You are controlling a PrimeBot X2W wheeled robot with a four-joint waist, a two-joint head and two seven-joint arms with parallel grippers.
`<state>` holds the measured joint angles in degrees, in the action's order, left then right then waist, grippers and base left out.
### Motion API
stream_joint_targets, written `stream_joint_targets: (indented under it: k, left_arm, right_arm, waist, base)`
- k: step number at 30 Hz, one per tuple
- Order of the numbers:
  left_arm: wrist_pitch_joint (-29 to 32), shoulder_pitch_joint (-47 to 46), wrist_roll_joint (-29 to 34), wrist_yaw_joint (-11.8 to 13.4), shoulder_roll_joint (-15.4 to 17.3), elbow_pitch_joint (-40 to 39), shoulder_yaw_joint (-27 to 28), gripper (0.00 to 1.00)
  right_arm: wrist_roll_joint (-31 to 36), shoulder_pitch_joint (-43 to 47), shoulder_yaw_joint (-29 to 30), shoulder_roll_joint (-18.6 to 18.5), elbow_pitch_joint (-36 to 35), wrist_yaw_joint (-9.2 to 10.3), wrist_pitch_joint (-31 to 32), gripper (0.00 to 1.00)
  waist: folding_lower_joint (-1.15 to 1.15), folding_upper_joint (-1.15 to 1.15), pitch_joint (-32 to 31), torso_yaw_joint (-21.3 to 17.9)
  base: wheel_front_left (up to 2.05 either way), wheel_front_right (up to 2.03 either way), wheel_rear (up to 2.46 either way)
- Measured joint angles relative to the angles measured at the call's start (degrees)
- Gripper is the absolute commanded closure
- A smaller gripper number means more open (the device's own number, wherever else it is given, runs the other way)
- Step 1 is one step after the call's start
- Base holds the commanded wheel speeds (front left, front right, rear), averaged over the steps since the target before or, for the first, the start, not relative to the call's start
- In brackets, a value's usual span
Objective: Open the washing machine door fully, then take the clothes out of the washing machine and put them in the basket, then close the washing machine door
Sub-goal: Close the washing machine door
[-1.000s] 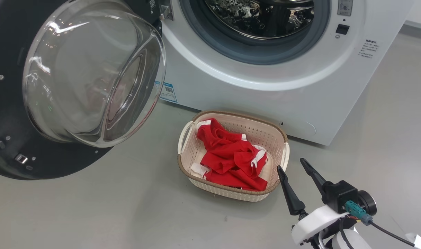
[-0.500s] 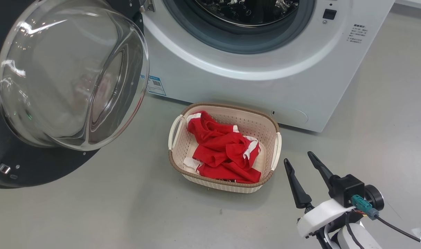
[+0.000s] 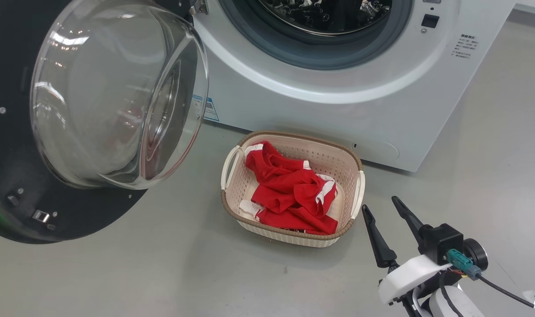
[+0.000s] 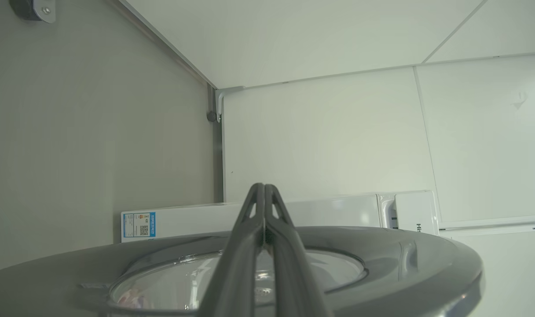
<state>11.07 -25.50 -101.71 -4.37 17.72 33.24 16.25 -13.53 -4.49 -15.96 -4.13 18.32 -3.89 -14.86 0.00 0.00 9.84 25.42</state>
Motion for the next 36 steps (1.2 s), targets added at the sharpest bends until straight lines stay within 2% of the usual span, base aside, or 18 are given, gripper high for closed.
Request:
stream_joint_targets:
  k: [8, 19, 25, 36]
  left_arm:
    - [7.1, 1.3, -1.3, -1.3, -0.4, -1.2, -1.7, 1.0]
    - [20.8, 5.1, -5.5, -2.5, -0.9, -7.3, -5.3, 1.0]
    - [27.3, 8.0, -8.0, -2.5, -2.9, -11.7, -7.6, 1.0]
    - [34.2, 12.8, -11.0, -2.5, -7.3, -20.1, -10.7, 1.0]
  right_arm:
    - [-0.2, 0.0, 0.1, 0.0, 0.8, -0.07, 0.0, 0.0]
    - [-0.5, 0.0, -0.6, 0.2, 1.8, -0.47, 0.0, 0.0]
    - [-0.8, 0.0, -0.8, 0.4, 2.1, -0.53, 0.0, 0.0]
    - [-1.1, 0.0, -1.1, 0.6, 2.4, -0.53, 0.0, 0.0]
  waist:
    - [0.0, 0.0, -0.5, 0.6]
    - [0.0, 0.0, -1.4, 0.1]
    - [0.0, 0.0, -2.0, -1.3]
    - [0.0, 0.0, -2.5, -5.4]
  base:
    - [0.0, 0.0, 0.0]
    - [0.0, 0.0, 0.0]
    - [0.0, 0.0, 0.0]
    - [0.0, 0.0, 0.0]
